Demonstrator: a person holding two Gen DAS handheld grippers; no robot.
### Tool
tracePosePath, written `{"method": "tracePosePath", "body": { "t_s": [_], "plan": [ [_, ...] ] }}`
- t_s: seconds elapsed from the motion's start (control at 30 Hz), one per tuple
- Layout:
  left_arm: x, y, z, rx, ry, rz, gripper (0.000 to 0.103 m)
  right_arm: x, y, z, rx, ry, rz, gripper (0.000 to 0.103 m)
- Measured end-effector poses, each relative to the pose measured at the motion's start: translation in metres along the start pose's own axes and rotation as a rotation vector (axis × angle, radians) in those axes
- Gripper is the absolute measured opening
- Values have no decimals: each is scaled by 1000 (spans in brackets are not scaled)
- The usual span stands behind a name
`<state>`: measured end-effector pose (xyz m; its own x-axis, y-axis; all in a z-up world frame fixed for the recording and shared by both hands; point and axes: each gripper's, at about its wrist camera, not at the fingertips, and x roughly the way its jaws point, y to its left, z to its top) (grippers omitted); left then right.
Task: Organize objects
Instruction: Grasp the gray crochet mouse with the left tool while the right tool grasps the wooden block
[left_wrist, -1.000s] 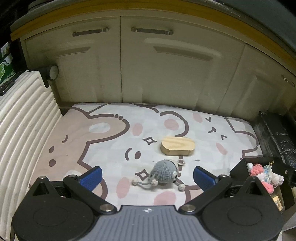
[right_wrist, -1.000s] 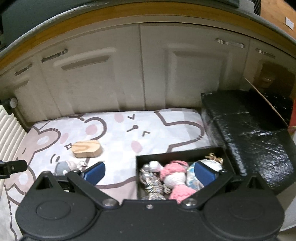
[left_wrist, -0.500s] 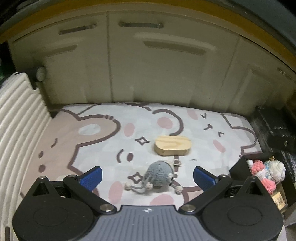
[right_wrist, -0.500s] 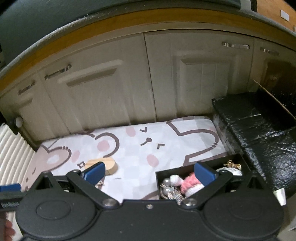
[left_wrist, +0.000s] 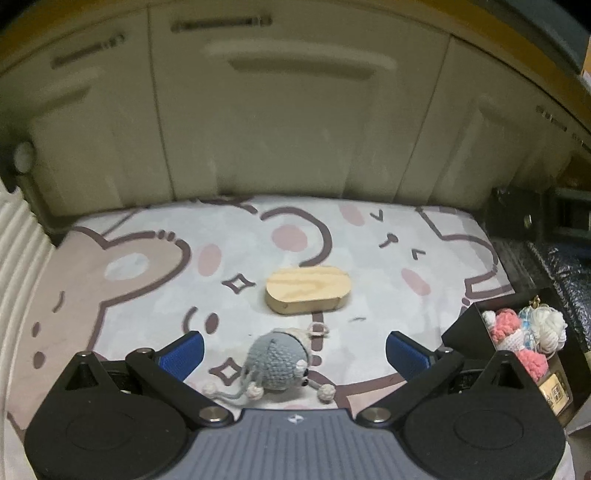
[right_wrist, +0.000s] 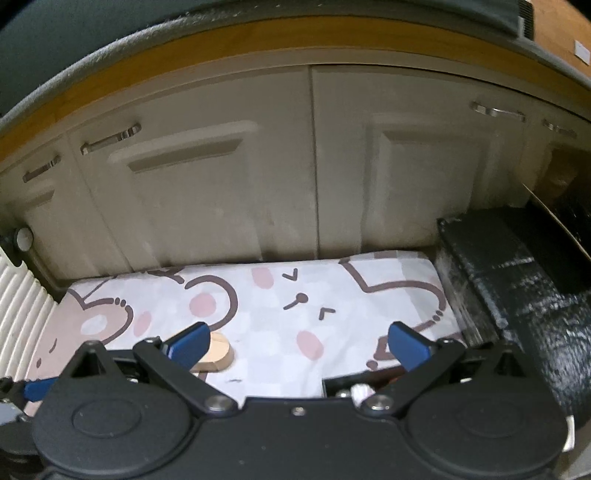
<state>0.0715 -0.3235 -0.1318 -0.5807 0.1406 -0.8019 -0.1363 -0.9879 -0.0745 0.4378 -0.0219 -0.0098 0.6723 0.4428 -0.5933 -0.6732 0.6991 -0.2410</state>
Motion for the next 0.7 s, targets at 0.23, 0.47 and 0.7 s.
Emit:
{"method": "tracePosePath", "body": {
  "t_s": [0.23,0.47,0.7],
  "plan": [
    [31,8,1,-7,39,-7,95,31,4,22,10,31,19,103],
    [57,12,0,9,96,-23,78,68,13,28,32,88,40,103],
    [72,11,-6,76,127,-24,72,99,26,22,57,129,58,103]
  ]
}}
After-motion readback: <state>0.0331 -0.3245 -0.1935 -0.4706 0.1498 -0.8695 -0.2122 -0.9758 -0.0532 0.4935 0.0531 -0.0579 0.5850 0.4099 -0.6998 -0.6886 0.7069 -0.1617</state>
